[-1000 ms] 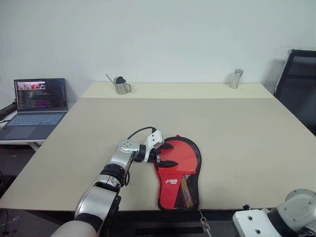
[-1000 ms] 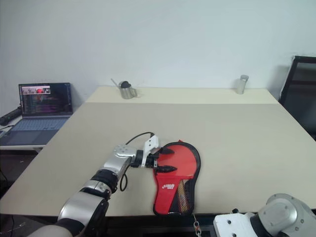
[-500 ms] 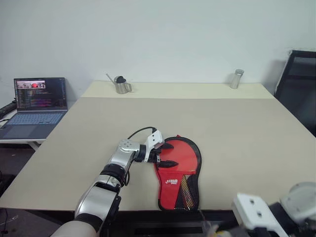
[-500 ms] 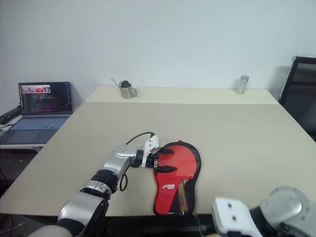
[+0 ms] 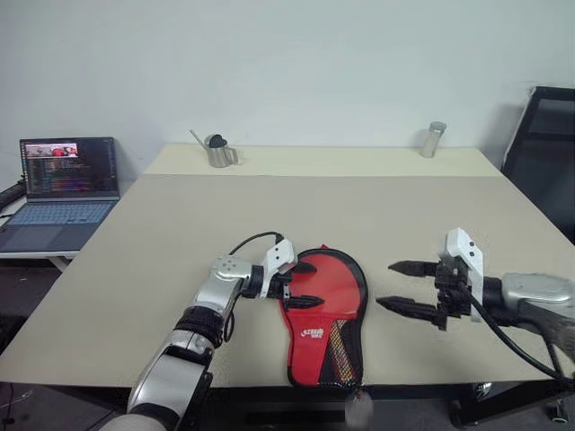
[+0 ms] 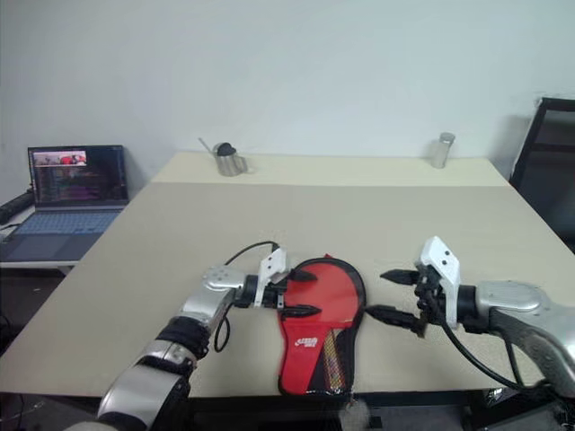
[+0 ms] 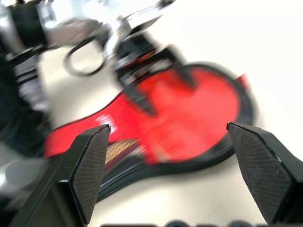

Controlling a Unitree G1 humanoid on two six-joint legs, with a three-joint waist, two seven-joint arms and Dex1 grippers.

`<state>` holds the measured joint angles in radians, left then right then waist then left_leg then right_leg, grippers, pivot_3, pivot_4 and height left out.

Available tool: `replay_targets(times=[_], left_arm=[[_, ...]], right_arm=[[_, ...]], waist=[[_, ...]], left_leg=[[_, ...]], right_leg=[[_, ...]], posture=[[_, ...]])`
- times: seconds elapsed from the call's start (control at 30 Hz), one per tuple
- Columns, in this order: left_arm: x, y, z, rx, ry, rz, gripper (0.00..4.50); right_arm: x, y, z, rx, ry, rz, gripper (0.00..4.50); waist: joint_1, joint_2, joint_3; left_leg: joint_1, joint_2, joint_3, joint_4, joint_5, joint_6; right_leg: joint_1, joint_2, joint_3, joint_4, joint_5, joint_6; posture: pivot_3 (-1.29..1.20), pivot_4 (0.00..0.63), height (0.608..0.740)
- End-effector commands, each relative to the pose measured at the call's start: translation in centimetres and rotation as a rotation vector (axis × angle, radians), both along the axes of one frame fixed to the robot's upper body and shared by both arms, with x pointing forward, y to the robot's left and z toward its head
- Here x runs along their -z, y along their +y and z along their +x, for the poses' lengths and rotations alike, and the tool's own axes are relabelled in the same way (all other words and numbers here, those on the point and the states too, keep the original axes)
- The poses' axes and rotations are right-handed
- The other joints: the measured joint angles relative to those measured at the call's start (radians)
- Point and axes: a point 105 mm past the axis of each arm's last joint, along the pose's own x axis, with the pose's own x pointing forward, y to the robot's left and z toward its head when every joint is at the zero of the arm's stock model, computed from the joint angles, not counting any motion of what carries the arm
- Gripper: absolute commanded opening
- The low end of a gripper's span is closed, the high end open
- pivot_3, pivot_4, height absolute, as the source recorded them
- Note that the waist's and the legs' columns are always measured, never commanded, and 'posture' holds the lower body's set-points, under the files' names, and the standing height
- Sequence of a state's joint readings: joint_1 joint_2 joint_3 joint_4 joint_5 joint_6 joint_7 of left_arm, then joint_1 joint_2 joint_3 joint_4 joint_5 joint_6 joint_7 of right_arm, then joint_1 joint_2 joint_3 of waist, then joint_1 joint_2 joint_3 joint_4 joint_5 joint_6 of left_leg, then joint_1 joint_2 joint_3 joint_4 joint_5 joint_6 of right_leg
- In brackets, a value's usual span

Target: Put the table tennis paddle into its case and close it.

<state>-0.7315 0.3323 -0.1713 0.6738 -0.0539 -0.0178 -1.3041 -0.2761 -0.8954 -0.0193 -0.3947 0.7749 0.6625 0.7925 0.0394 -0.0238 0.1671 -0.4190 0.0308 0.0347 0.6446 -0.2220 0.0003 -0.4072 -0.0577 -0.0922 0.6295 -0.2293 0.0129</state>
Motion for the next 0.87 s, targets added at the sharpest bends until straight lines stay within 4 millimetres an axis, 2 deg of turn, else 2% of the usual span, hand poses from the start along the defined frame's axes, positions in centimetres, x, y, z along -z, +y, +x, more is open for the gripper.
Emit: replay_targets(times=[0.03, 0.23, 0.37, 0.47, 0.53, 0.67, 0.77, 0.87], left_arm=[[-2.5, -0.3, -1.2, 0.036, -0.009, -0.07, 4.5], [-5.3, 2.6, -3.6, -0.059, -0.001, -0.137, 4.5], [-6.8, 5.4, -4.4, -0.21, -0.035, -0.171, 4.5], [-7.2, 5.9, -4.8, -0.285, -0.074, -0.169, 4.5], [-7.4, 6.3, -4.7, -0.329, -0.096, -0.173, 4.5], [-7.3, 6.9, -3.9, -0.366, -0.128, -0.161, 4.5], [-7.2, 7.9, -3.5, -0.394, -0.134, -0.163, 4.5], [-7.1, 7.9, -3.3, -0.412, -0.137, -0.181, 4.5]], right_arm=[[-1.2, -0.1, 1.1, -0.027, -0.053, 0.079, 4.3], [-1.0, -1.1, 3.4, -0.034, -0.081, 0.117, 4.3], [-0.2, -3.5, 5.1, 0.008, -0.094, 0.051, 4.3], [0.2, -6.1, 6.6, 0.065, -0.093, 0.021, 4.3], [0.5, -7.1, 7.2, 0.083, -0.086, 0.001, 4.3], [1.4, -7.9, 7.5, 0.084, -0.068, -0.041, 4.3], [1.5, -6.8, 7.4, 0.063, -0.061, -0.028, 4.3], [1.6, -7.0, 7.7, 0.078, -0.043, -0.047, 4.3]], waist=[[-0.007, -0.001, 0.004], [-0.02, 0.0, 0.012], [-0.022, 0.001, 0.016], [-0.022, 0.003, 0.017], [-0.017, 0.003, 0.018], [-0.015, 0.003, 0.018], [-0.016, 0.003, 0.018], [-0.018, 0.003, 0.018]], left_leg=[[0.0, 0.0, 0.0, 0.0, 0.0, 0.0], [0.0, 0.002, -0.001, 0.0, 0.0, 0.0], [0.0, 0.003, -0.001, 0.0, 0.0, 0.0], [0.001, 0.002, 0.0, 0.001, 0.0, 0.0], [0.001, 0.001, 0.0, 0.001, 0.0, 0.0], [0.001, 0.001, 0.0, 0.001, 0.0, 0.0], [0.001, 0.001, 0.001, 0.001, 0.0, 0.0], [0.001, 0.001, 0.003, 0.001, 0.0, 0.0]], right_leg=[[0.0, 0.0, 0.0, 0.0, 0.0, 0.0], [-0.001, 0.001, 0.0, 0.002, 0.0, 0.0], [-0.001, 0.002, 0.001, 0.003, 0.0, -0.001], [-0.001, 0.001, 0.001, 0.003, 0.0, -0.001], [-0.001, 0.001, 0.001, 0.004, 0.0, 0.0], [-0.001, 0.001, 0.002, 0.004, 0.0, -0.001], [-0.002, 0.001, 0.002, 0.005, 0.0, -0.001], [-0.003, 0.001, 0.004, 0.008, 0.0, -0.001]], posture=[[0.0, 0.15, 0.74], [0.0, 0.15, 0.74], [0.0, 0.15, 0.74], [0.0, 0.15, 0.74], [0.0, 0.15, 0.74], [0.0, 0.15, 0.74], [0.0, 0.15, 0.74], [0.0, 0.15, 0.74]])
